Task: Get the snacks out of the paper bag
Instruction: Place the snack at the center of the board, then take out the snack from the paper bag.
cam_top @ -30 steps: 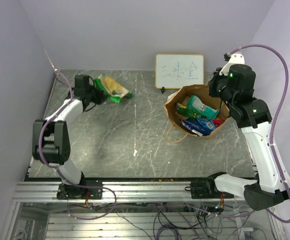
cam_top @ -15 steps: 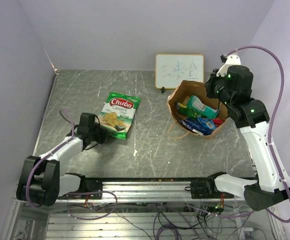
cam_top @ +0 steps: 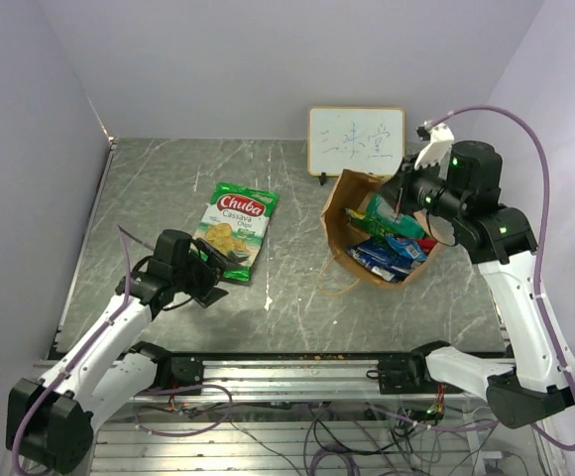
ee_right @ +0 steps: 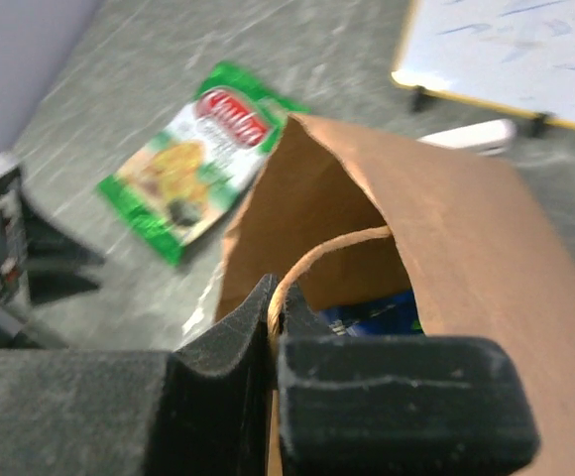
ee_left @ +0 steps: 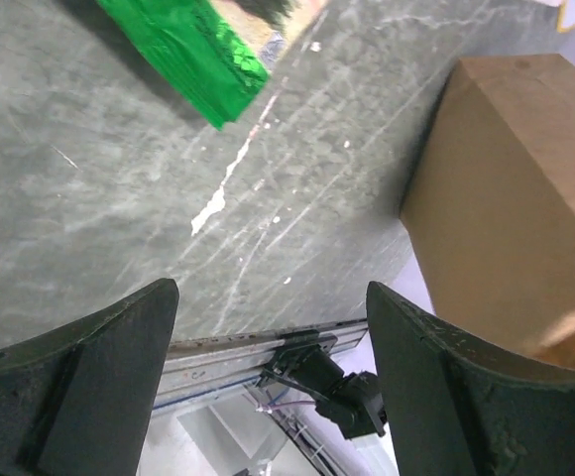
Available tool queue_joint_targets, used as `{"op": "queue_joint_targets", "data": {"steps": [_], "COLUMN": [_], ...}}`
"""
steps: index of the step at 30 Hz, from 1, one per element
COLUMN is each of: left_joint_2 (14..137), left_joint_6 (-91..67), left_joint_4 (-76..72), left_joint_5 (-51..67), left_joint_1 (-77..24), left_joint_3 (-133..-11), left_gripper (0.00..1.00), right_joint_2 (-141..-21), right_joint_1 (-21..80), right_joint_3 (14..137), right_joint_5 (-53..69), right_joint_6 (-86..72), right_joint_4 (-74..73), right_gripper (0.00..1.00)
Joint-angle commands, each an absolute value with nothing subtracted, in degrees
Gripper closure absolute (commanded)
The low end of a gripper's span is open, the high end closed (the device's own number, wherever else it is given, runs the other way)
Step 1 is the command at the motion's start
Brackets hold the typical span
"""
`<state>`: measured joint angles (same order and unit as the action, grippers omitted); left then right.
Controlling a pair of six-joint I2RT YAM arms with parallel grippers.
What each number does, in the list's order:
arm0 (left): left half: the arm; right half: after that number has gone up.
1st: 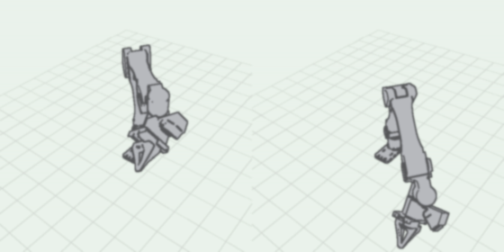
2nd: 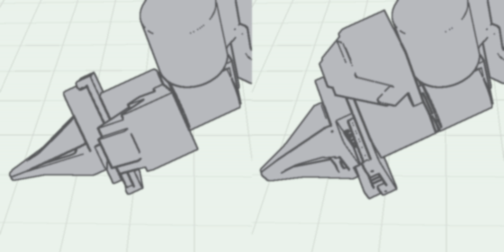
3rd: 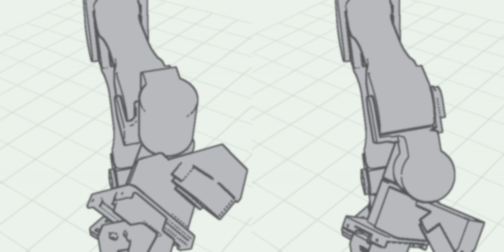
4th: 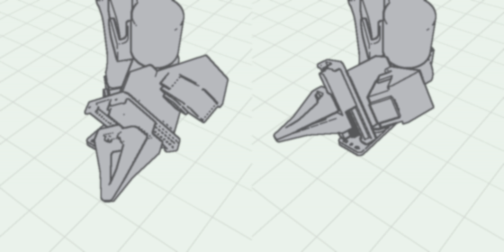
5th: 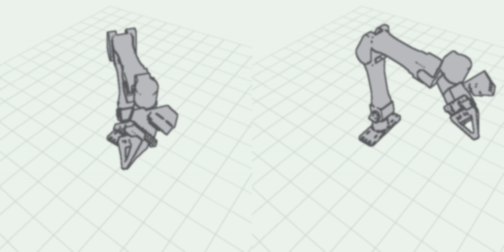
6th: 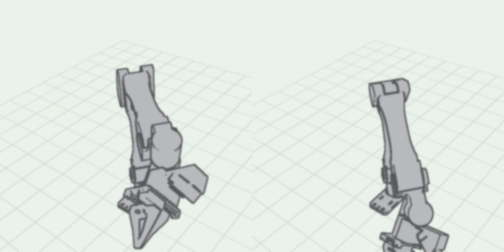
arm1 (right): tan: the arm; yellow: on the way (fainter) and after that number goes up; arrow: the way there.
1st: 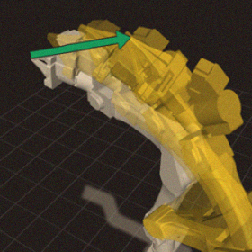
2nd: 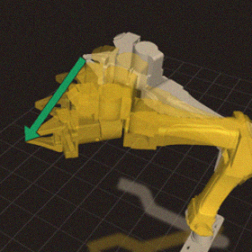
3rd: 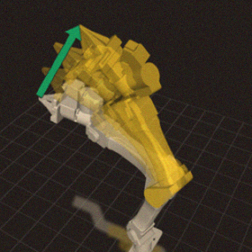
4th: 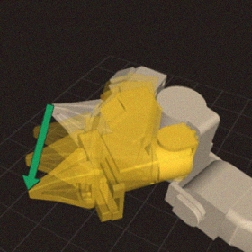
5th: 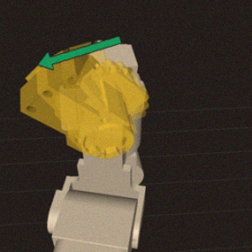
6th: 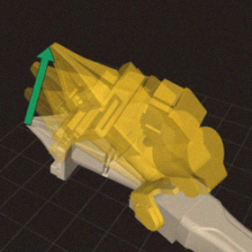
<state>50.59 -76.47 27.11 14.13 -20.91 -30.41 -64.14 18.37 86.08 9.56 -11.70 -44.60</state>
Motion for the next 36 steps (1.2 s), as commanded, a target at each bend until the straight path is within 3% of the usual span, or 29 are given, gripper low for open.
{"op": "queue_joint_targets", "data": {"steps": [1, 8, 17, 22, 27, 36], "left_joint_2": [49.69, 57.11, 66.53, 70.84, 74.45, 88.35], "left_joint_6": [-72.81, -61.89, -56.91, -49.14, -55.19, -70.52], "left_joint_4": [35.44, 31.26, 19.65, 18.01, 10.97, 0.33], "left_joint_5": [12.36, 13.05, 0.09, -5.86, -11.75, -23.67], "left_joint_1": [-21.18, -24.29, -52.77, -59.7, -62.98, -69.16], "left_joint_3": [-39.12, -57.19, -65.31, -69.38, -64.96, -65.94], "left_gripper": [0.13, 0.13, 0.22, 0.26, 0.4, 0.47], "right_joint_2": [-60.73, -59.01, -58.94, -59.51, -60.31, -61.23], "right_joint_1": [18.58, 18.57, 18.56, 18.56, 18.58, 18.61], "right_joint_3": [81.17, 78.22, 79.11, 80.73, 82.09, 85.32], "right_joint_5": [31.69, 37.73, 33.54, 27.2, 21.58, 16.55], "right_joint_6": [-12.88, -12.36, -13.48, -15.41, -18.33, -17.15], "right_joint_4": [-45.87, -45.9, -44.39, -44.25, -43.25, -46.58], "right_gripper": [1.0, 1.0, 1.0, 1.0, 1.0, 1.0]}}
